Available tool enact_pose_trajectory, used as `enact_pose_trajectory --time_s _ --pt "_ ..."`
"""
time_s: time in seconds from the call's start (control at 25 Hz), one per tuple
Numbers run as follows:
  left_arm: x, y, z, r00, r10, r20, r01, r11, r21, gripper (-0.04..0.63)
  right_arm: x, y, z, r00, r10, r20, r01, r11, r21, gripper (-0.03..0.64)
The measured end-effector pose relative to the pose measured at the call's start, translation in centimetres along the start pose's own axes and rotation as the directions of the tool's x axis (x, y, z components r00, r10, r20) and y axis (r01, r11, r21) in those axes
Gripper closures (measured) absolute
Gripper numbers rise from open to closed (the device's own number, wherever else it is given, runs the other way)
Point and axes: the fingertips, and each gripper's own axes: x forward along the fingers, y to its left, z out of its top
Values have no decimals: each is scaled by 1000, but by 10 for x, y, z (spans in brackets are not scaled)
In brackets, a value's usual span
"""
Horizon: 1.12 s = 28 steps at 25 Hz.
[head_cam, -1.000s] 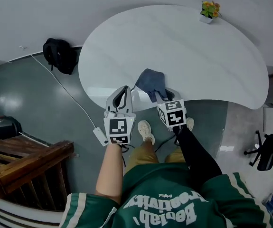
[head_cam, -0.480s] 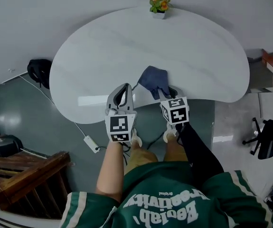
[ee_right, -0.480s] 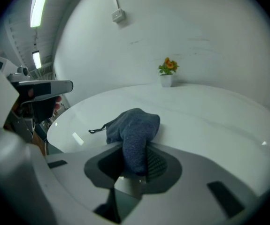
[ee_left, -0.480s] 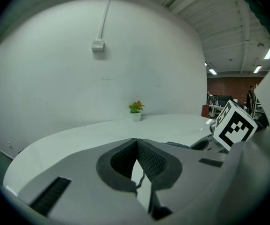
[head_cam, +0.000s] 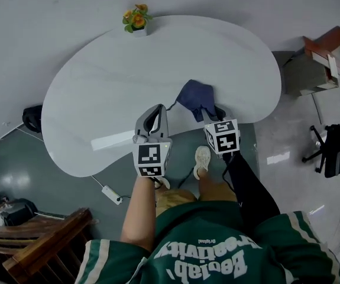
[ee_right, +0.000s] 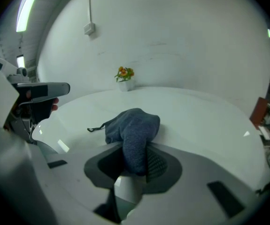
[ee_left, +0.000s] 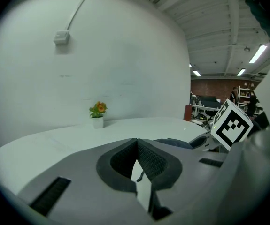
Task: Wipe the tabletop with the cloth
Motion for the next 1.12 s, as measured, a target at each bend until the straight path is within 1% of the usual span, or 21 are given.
enact_pose_trajectory --time_s 0.24,0.48,0.64,0.76,0.88,0.96,1.04,1.12 --pt "42 -72 16 996 -89 4 88 995 46 595 -39 -100 -17 992 -122 10 121 989 82 523" --pt "72 -133 25 987 -163 -8 163 983 85 595 -72 -172 -35 977 -215 8 212 968 134 523" --pt "84 -165 28 977 -214 -15 214 972 100 595 -95 -212 -50 959 -284 1 279 944 176 523" --pt "85 -182 31 971 -240 -9 240 965 103 595 -117 -240 -64 937 -350 -13 345 914 212 523" --pt "79 -186 33 970 -244 1 243 965 103 595 -131 -257 -74 918 -397 -22 390 887 248 523" --pt "72 -181 31 972 -235 3 234 967 100 595 -135 -257 -73 913 -408 -2 395 881 261 525" --pt "63 -171 29 976 -219 5 217 971 97 595 -137 -246 -63 916 -398 49 373 891 259 526" --pt "51 -158 25 980 -197 10 196 976 93 595 -136 -223 -47 928 -357 110 322 914 246 526"
